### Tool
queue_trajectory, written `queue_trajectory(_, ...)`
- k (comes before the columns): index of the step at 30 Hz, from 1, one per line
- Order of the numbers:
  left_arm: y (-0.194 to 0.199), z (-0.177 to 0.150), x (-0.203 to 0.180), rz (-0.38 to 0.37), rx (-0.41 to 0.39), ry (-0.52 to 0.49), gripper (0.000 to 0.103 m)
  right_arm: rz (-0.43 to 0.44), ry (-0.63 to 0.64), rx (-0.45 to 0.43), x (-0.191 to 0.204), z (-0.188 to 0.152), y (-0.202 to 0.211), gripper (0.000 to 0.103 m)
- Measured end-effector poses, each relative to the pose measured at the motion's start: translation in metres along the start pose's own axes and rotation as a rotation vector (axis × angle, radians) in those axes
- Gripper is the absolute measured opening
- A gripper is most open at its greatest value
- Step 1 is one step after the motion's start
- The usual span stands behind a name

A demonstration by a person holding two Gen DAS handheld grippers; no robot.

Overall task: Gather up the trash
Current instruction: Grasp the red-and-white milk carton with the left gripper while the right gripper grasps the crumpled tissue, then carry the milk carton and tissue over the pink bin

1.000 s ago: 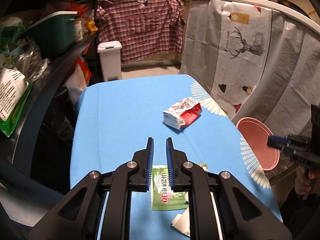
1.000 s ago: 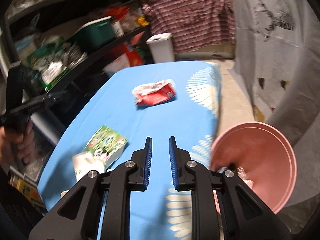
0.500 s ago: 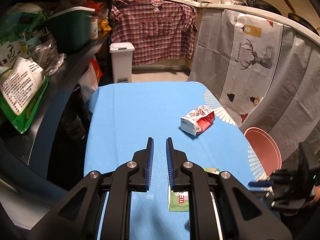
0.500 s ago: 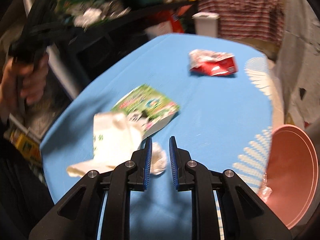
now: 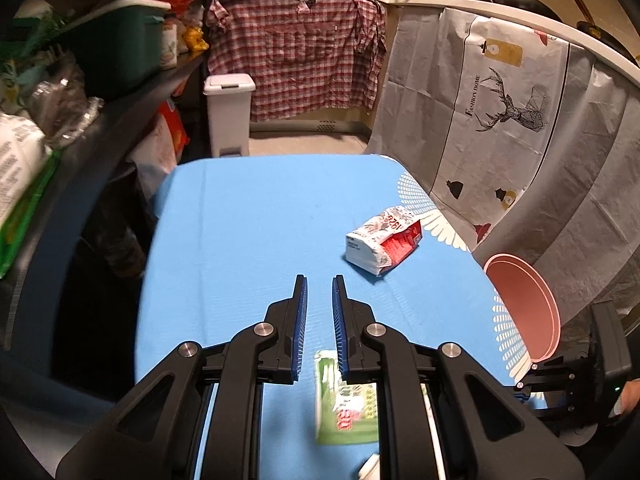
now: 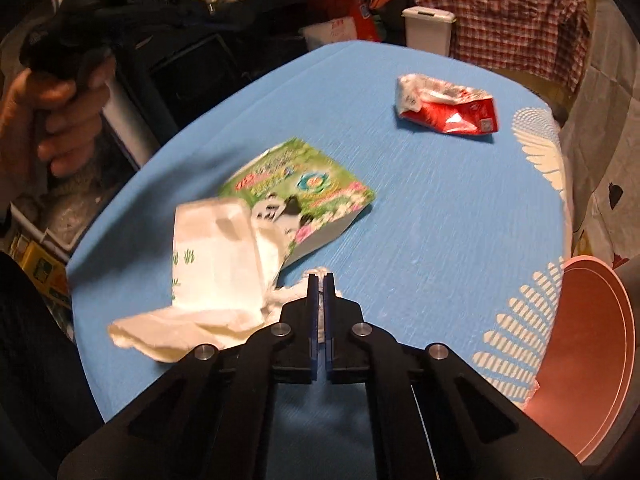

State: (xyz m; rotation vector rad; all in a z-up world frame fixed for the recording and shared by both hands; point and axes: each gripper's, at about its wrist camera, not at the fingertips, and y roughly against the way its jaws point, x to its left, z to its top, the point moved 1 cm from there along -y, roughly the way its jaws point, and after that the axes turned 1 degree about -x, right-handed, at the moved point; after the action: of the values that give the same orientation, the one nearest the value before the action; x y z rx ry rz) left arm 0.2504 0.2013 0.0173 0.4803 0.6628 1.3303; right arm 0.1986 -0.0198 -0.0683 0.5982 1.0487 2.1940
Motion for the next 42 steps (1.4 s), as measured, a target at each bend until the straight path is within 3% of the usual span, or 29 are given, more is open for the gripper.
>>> queue_trajectory(3, -0.019, -0.001, -0.007, -0.001, 0.022, 0.013, 0.017, -0.040, -0.049, -0.029, -0.016, 0.004, 0.006, 0.003)
queue_trajectory(6, -0.040, -0.002, -0.016, -0.011, 0.051, 0.032, 0.042, -0.098, -0.097, -0.040, -0.035, 0.005, 0.008, 0.002)
queue_trajectory(7, -0.045, -0.002, -0.018, -0.012, 0.056, 0.035, 0.042, -0.119, -0.124, -0.041, -0.043, 0.005, 0.009, 0.002)
queue_trajectory(13, -0.074, 0.008, -0.036, -0.047, 0.071, 0.068, 0.042, -0.186, -0.212, -0.058, -0.075, 0.006, 0.011, 0.002)
queue_trajectory(27, -0.143, 0.017, -0.055, -0.027, 0.146, 0.136, 0.042, -0.198, -0.279, -0.090, -0.106, 0.005, 0.013, 0.002)
queue_trajectory(29, -0.150, 0.017, -0.056, -0.015, 0.166, 0.141, 0.036, -0.196, -0.278, -0.093, -0.108, 0.005, 0.012, 0.002)
queue_trajectory(30, -0.154, 0.017, -0.056, -0.004, 0.177, 0.145, 0.027, -0.195, -0.278, -0.095, -0.109, 0.005, 0.013, 0.002)
queue_trajectory(33, -0.157, 0.017, -0.054, 0.005, 0.189, 0.159, 0.019, -0.191, -0.277, -0.100, -0.110, 0.005, 0.014, 0.002)
queue_trajectory(42, -0.136, 0.029, -0.053, 0.052, 0.136, 0.144, 0.018, -0.211, -0.295, -0.135, -0.115, 0.004, 0.026, 0.002)
